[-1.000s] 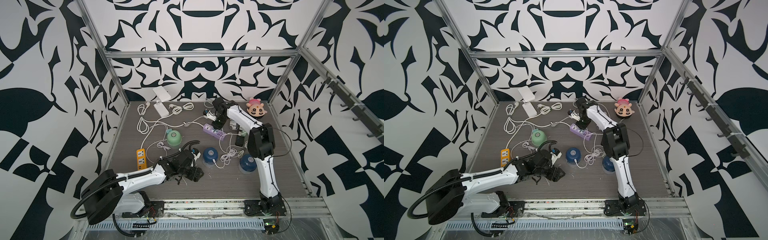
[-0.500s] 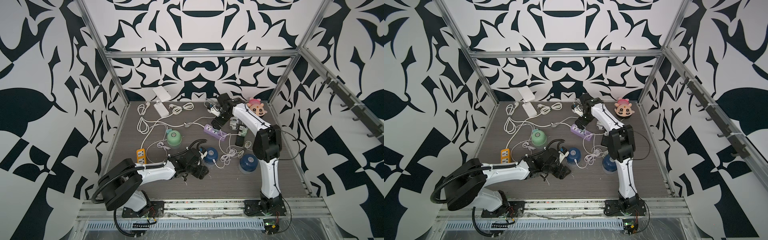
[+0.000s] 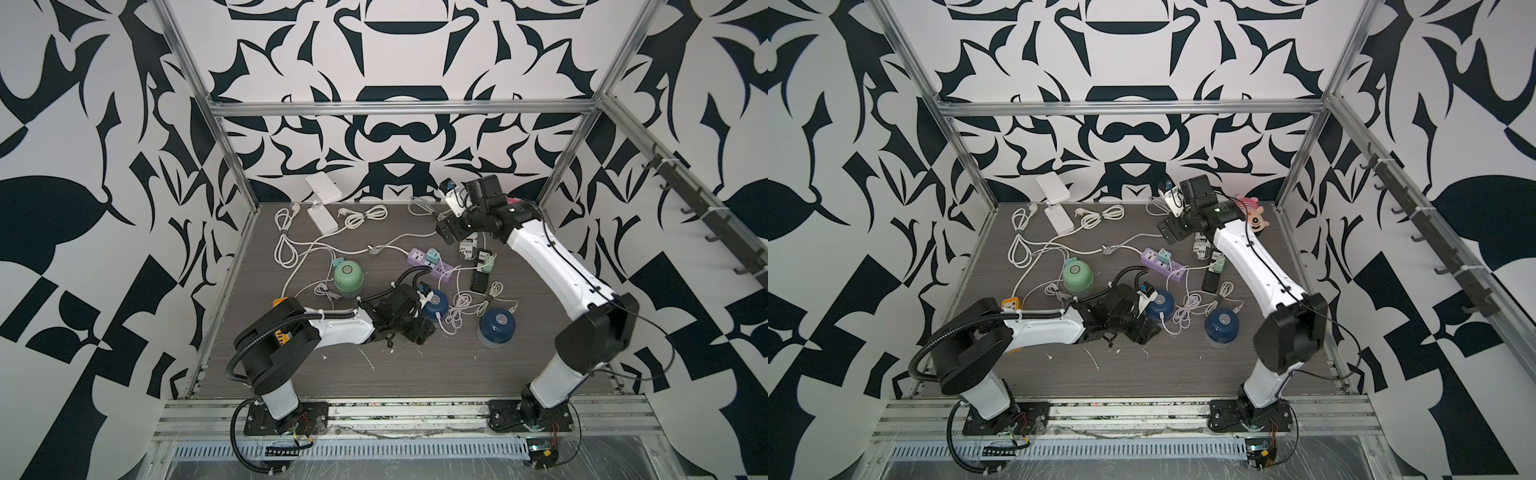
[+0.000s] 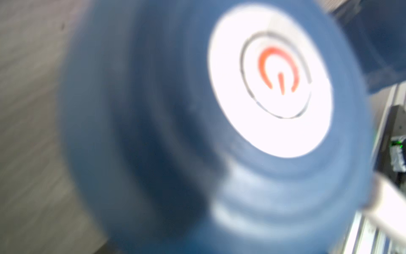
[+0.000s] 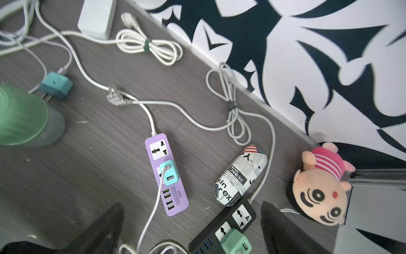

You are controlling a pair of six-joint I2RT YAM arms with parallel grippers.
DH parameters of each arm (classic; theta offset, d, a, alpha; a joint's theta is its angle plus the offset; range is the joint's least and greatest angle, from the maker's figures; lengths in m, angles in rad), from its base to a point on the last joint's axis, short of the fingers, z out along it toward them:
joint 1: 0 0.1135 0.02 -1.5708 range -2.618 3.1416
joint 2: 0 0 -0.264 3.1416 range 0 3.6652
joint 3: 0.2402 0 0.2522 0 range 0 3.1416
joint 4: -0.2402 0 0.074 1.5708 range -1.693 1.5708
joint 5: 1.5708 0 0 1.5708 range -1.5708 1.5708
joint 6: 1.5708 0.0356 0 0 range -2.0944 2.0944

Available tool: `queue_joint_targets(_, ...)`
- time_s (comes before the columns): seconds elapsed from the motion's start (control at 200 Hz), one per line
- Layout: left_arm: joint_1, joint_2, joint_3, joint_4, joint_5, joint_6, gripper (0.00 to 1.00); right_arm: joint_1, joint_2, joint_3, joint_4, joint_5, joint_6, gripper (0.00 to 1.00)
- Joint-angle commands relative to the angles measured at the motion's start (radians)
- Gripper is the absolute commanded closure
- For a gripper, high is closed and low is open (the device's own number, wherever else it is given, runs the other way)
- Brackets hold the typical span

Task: Charge the cordless meat grinders
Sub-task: Move the cordless meat grinder to the center of the board, then pick up the charging cable from the center of the board.

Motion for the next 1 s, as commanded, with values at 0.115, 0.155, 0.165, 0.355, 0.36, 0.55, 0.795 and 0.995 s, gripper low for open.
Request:
queue_joint_targets(0.115, -0.003, 0.031, 0.083, -0.009, 0.017, 0.023, 0.22, -0.01, -0.227, -0.183, 0.132, 0.115, 0.23, 0.0)
queue_joint_targets(0.155, -0.003, 0.02, 0.08, -0.032, 0.01, 0.025, 0.19, -0.01, -0.268, -0.214, 0.149, 0.135, 0.259, 0.0)
queue_joint_targets(0.165, -0.003, 0.015, 0.08, -0.039, 0.007, 0.025, 0.18, -0.01, -0.278, -0.22, 0.152, 0.141, 0.267, 0.0)
queue_joint_targets(0.355, -0.002, -0.117, 0.017, -0.192, -0.058, 0.022, 0.08, -0.01, -0.352, -0.232, 0.07, 0.165, 0.382, 0.19)
queue_joint_targets(0.36, -0.003, -0.122, 0.015, -0.196, -0.061, 0.021, 0.08, -0.01, -0.353, -0.232, 0.067, 0.166, 0.384, 0.19)
queue_joint_targets(0.55, -0.002, -0.299, -0.043, -0.361, -0.146, -0.012, 0.04, -0.009, -0.394, -0.229, 0.028, 0.148, 0.486, 0.18)
queue_joint_targets(0.795, 0.016, -0.571, -0.015, -0.488, -0.388, -0.121, 0.01, -0.005, -0.355, -0.183, -0.028, 0.02, 0.529, 0.34)
queue_joint_targets(0.995, 0.226, -0.586, 0.17, -0.738, -0.363, -0.216, 0.01, 0.128, -0.299, -0.184, -0.032, 0.057, 0.593, 0.44)
